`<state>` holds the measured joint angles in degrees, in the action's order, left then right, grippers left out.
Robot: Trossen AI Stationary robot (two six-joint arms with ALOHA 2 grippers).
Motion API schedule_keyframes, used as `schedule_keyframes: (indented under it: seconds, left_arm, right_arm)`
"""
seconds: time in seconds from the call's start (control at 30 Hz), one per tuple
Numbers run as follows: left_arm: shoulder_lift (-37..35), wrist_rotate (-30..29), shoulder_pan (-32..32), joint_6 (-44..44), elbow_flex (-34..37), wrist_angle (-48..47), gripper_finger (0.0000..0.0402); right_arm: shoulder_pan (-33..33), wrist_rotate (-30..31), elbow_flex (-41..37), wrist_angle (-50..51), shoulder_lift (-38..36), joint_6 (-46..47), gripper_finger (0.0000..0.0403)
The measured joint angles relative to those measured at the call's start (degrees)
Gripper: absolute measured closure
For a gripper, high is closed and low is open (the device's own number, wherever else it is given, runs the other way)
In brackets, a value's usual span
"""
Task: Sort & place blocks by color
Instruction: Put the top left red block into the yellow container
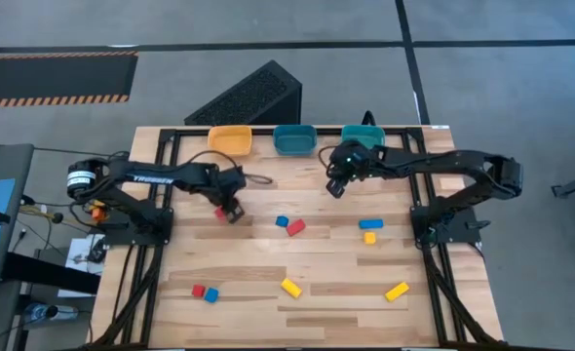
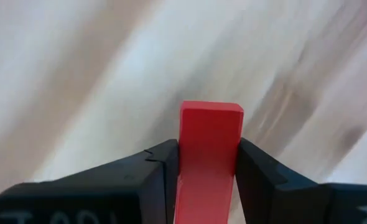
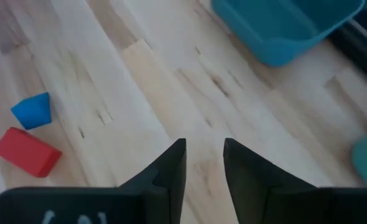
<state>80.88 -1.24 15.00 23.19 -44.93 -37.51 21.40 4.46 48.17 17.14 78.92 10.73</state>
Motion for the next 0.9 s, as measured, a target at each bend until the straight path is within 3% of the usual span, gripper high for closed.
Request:
schedule_keyframes:
  seconds: [0.17,0.33,0.5,0.7,0.9]
  left_arm:
    - [-0.04,-6.62,2.99,-4.57,-8.98,1.97,0.0302]
    - [-0.04,-11.70,10.88,-6.52,-15.88,7.67,0.0304]
    - [-0.09,-11.53,20.08,-8.58,-16.65,16.25,0.0304]
    - [2.40,-10.77,29.06,-8.77,-15.26,18.41,0.0305]
    - [11.06,-3.61,32.99,-14.01,-14.84,18.17,0.0305]
  right_arm:
    - [3.43,-0.26,0.02,-1.65,-2.61,-6.99,0.0292]
    - [7.54,-0.26,0.04,-4.49,-3.76,-11.21,0.0301]
    - [10.58,-0.52,0.01,-9.60,-3.74,-10.12,0.0306]
    - [11.88,-0.54,0.04,-16.52,-3.74,-10.17,0.0306]
    - [11.85,-0.25,0.04,-19.00,-3.74,-2.92,0.0306]
